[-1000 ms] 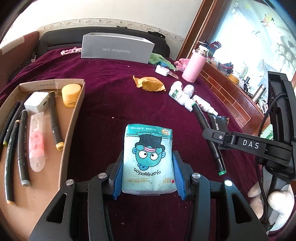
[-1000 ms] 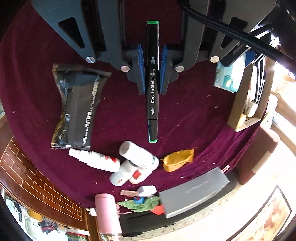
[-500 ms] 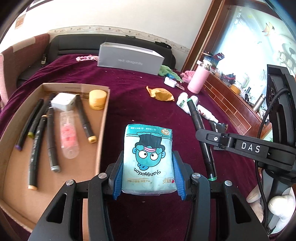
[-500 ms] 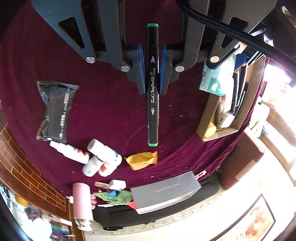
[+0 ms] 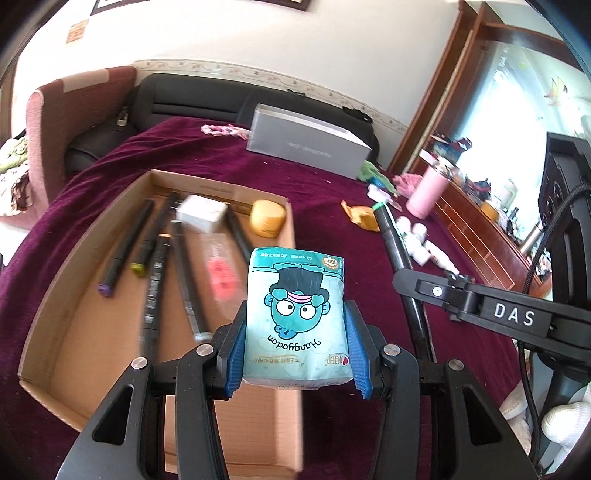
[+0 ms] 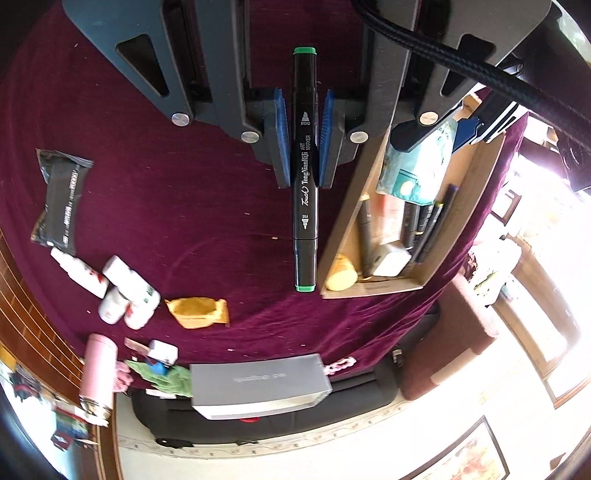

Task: Organize objects
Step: 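Carry the cartoon packet and green-capped marker over the cardboard tray with both grippers, then lower the packet and marker into the tray and open both grippers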

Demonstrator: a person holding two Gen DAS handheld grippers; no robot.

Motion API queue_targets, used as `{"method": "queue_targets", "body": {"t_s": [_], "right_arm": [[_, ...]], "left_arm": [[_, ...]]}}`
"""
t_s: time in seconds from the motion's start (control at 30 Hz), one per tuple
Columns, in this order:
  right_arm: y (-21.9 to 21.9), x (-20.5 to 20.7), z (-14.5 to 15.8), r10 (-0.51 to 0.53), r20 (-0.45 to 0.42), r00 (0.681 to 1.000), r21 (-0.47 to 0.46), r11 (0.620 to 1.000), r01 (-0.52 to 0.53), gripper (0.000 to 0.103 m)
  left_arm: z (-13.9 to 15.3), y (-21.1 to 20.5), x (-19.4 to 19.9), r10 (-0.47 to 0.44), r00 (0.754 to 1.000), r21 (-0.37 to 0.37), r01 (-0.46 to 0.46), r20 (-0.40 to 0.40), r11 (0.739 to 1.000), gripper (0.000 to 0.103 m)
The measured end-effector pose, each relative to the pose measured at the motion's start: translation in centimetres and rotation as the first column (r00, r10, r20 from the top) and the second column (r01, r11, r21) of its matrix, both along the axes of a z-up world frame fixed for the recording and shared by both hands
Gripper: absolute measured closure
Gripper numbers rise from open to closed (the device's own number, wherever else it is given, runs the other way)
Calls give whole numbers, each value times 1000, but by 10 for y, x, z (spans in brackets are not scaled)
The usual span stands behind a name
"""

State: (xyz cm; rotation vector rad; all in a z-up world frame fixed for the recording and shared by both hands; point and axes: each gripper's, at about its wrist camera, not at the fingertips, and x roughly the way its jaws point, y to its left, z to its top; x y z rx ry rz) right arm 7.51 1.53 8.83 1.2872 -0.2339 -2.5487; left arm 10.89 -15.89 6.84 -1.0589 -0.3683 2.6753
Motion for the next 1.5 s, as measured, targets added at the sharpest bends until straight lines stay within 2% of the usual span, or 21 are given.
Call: {"method": "queue_targets", "body": {"t_s": [0.4, 0.7, 1.03, 1.5], "right_arm": [[-49, -11, -3, 85, 24, 996, 0, 996, -85, 90], [-77, -25, -17, 128, 73, 989, -20, 992, -127, 90], [-104, -34, -32, 177, 119, 977, -14, 984, -177, 90], [-136, -40, -59, 230, 194, 954, -15, 973, -232, 90]], "left_arm": [[-10, -78, -6, 141, 990, 16, -141, 28, 990, 62], [-20, -115, -13, 203, 978, 8, -204, 50, 979, 62], [-38, -126, -22, 207, 973, -4, -207, 98, 978, 62], [-43, -125, -22, 193, 974, -41, -189, 116, 981, 62]]}}
